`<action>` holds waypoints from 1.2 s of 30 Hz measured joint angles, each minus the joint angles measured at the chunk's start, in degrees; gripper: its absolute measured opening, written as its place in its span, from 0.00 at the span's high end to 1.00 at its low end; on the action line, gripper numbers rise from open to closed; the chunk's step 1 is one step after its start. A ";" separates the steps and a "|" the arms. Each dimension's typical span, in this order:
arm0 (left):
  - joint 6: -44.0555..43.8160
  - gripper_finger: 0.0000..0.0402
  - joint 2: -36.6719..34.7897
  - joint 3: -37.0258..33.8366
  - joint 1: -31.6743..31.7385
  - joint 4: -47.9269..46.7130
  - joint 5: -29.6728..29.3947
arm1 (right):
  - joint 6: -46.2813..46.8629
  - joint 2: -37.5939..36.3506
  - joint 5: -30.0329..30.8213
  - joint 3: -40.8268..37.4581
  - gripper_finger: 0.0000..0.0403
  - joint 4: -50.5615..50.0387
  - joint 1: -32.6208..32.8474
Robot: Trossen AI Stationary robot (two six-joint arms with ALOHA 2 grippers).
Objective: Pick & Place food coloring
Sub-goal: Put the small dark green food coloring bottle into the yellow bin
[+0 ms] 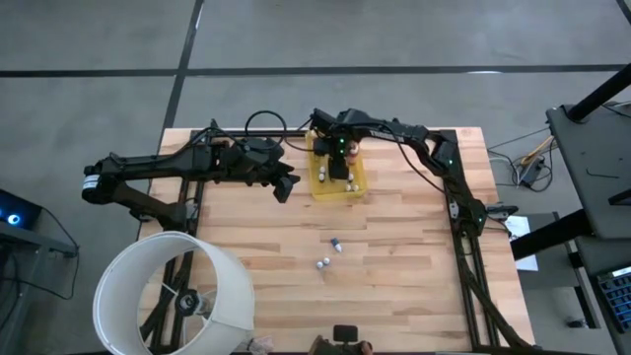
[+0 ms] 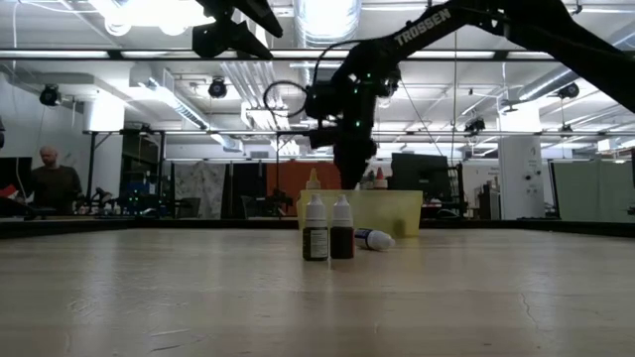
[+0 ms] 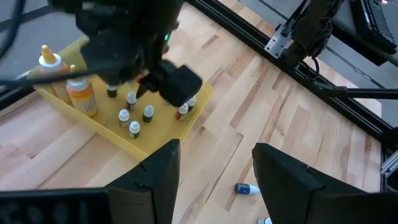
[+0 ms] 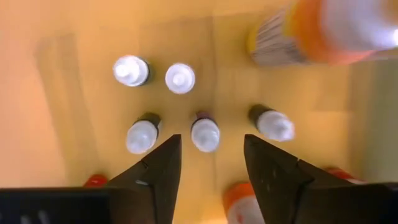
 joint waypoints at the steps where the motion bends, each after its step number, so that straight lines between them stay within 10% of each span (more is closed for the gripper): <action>1: 0.00 0.57 0.00 0.00 -0.01 0.00 0.00 | 0.00 -0.38 0.02 0.90 0.58 -1.17 0.00; 17: 0.15 0.57 0.00 0.00 -0.02 -0.29 0.02 | 12.42 -14.74 -16.40 -0.05 0.58 -9.08 2.59; 36: 4.76 0.57 4.49 -0.07 -0.74 0.11 11.43 | 37.68 -52.61 -14.70 -42.26 0.62 21.22 17.69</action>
